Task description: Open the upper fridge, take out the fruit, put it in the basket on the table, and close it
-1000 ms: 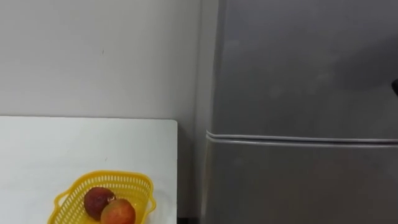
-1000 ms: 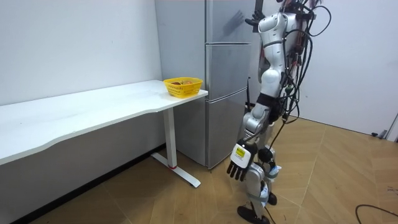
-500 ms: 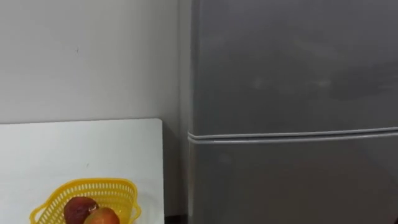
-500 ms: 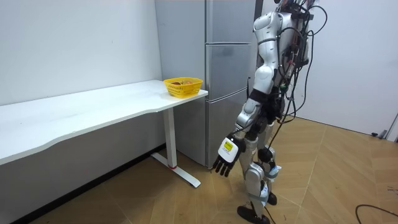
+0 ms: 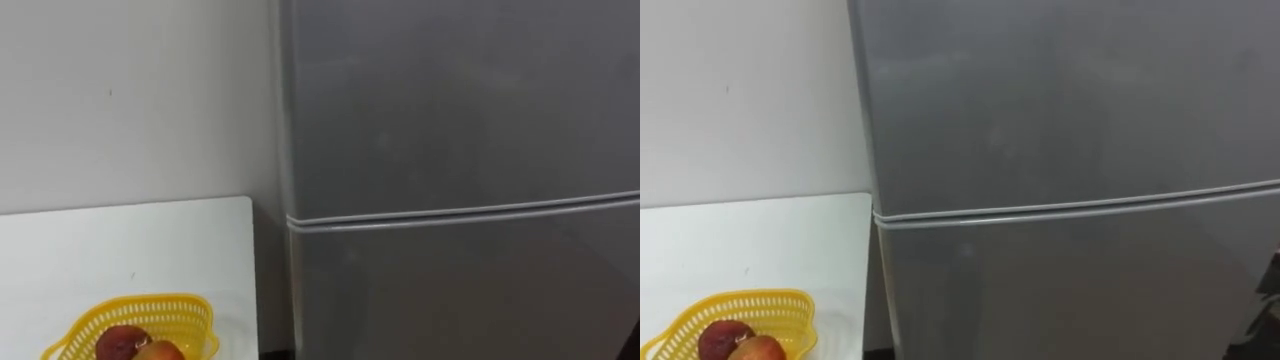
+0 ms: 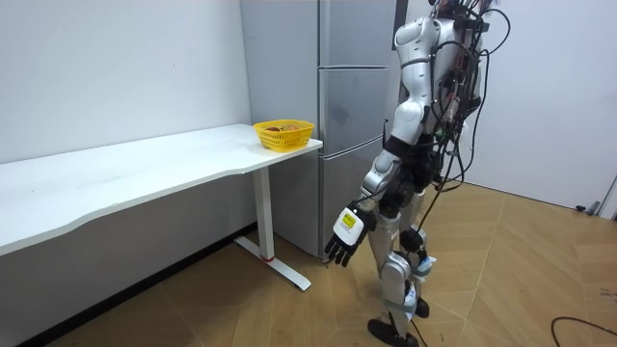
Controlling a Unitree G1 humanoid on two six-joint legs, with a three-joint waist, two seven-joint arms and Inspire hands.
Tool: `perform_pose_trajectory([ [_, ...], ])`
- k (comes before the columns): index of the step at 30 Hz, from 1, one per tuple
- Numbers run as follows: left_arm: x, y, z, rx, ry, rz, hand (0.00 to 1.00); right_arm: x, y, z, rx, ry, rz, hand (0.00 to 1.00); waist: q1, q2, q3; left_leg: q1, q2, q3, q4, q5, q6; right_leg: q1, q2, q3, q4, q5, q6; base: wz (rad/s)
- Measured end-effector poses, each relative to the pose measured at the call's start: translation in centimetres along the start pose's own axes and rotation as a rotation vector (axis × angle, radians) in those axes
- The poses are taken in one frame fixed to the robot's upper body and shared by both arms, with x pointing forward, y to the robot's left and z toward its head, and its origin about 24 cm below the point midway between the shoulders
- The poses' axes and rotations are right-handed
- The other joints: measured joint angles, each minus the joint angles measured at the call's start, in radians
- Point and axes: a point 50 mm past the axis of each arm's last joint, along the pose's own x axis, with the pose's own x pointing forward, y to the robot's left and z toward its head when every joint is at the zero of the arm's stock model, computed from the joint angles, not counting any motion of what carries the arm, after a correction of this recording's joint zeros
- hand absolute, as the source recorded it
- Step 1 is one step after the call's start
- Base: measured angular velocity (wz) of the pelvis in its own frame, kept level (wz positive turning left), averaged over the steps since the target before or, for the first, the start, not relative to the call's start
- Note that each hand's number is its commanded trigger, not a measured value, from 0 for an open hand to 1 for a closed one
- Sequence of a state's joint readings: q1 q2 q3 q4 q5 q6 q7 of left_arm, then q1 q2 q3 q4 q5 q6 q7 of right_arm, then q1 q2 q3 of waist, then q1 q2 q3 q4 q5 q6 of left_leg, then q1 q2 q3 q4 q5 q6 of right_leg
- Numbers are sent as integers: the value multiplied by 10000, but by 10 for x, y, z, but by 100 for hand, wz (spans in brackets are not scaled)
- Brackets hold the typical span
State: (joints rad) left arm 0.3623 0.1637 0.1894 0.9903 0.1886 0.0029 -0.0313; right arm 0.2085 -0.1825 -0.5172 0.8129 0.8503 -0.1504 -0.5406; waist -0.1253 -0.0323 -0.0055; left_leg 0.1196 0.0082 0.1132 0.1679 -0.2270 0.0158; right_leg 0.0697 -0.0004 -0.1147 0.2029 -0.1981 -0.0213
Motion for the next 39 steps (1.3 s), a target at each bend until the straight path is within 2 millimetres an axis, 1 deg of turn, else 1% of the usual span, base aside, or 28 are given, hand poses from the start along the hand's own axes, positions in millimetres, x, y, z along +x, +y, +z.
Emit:
perform_pose_trajectory([
  [2, 0, -4, -2, 119, 111, -146, 0, -1, -11, -24, -638, 741, -321, 0, 151, 44, 5, 37, 5, 27, -2, 0, 0, 22, 8, 79, -8, -1, 0, -12],
  [5, 0, -10, -3, 166, 162, -301, 0, -3, -21, -43, -1212, 1449, -445, 0, 145, 83, 25, 70, -17, 18, -15, 0, 0, 81, -13, 50, -20, -41, 11, 1],
  [8, 0, -12, -4, 185, 314, -368, 0, -4, -29, -57, -2037, 1943, -400, 0, 210, 124, 54, 165, -20, 31, -32, 0, 0, 128, -33, 20, -69, -75, 18, 5],
  [12, 0, -14, -6, 164, 500, -463, 0, -5, -40, -71, -3122, 2476, -166, 0, 209, 128, 53, 181, -37, -79, -29, -1, 0, 189, -109, -132, -163, -79, 21, 8],
  [15, 0, -15, -7, 143, 608, -589, 0, -9, -49, -84, -4313, 3128, 302, 0, 257, 147, 53, 122, -55, -232, -29, -1, 0, 188, -128, -250, -191, -81, 26, 13],
  [17, -1, -13, -14, -82, 1036, -568, 0, -12, -60, -95, -5274, 3855, 805, 0, 315, 155, 53, 150, -57, -342, -27, -1, 0, 278, -120, -275, -222, -81, 25, 5],
  [18, -1, -13, -15, -83, 1150, -591, 0, -13, -62, -97, -5496, 4042, 923, 0, 337, 156, 53, 156, -59, -350, -21, -1, 0, 299, -121, -283, -242, -82, 25, 7],
  [20, -2, -14, -20, 185, 1559, -766, 0, -17, -69, -105, -6592, 4720, 1532, 0, 549, 175, 52, 224, -66, -378, -18, -1, 0, 404, -121, -318, -310, -80, 26, 6],
  [21, -2, -14, -21, 239, 1641, -803, 0, -17, -71, -107, -6978, 4841, 1714, 0, 589, 177, 55, 243, -65, -371, -18, -1, 0, 434, -123, -335, -324, -80, 26, 3],
  [22, -3, -15, -23, 242, 1776, -908, 0, -19, -73, -110, -7716, 5010, 2044, 0, 683, 189, 58, 289, -67, -365, -18, -1, 0, 479, -125, -339, -332, -80, 26, 0],
  [23, -3, -16, -24, 288, 1886, -1004, 0, -20, -72, -112, -8519, 5077, 2404, 0, 774, 191, 58, 323, -68, -382, -17, -1, 0, 528, -129, -353, -337, -80, 27, 0],
  [24, -3, -16, -24, 296, 1896, -1031, 0, -21, -72, -112, -8943, 5078, 2595, 0, 802, 189, 58, 323, -68, -390, -13, -1, 0, 535, -136, -388, -337, -81, 26, 8],
  [26, -2, -18, -23, 378, 1963, -1128, 0, -21, -68, -113, -10659, 4963, 3199, 0, 839, 195, 60, 317, -79, -465, -16, -1, 0, 549, -148, -500, -335, -83, 28, 14],
  [27, -2, -19, -24, 414, 1994, -1157, 0, -20, -67, -112, -11071, 4869, 3350, 0, 871, 196, 61, 320, -80, -470, -14, -1, 0, 566, -152, -524, -333, -83, 28, 8],
  [29, -1, -22, -22, 551, 2085, -1251, 0, -19, -57, -109, -12292, 4488, 3942, 0, 1034, 210, 68, 311, -82, -517, 5, -1, 0, 594, -162, -592, -332, -82, 27, 7],
  [32, 0, -26, -21, 849, 2245, -1457, 0, -19, -47, -108, -13520, 4045, 4404, 0, 1112, 232, 73, 277, -83, -596, 21, -1, 0, 596, -162, -655, -324, -86, 28, 10],
  [35, 0, -31, -22, 978, 2389, -1771, 0, -20, -36, -107, -13895, 3693, 4718, 0, 1150, 270, 77, 243, -82, -625, 44, -1, -1, 596, -163, -689, -332, -89, 24, 3],
  [39, 0, -33, -23, 979, 2489, -2005, 0, -21, -33, -108, -14138, 3502, 4941, 0, 1313, 293, 75, 242, -81, -625, 45, -1, -1, 628, -172, -759, -368, -89, 23, 1],
])
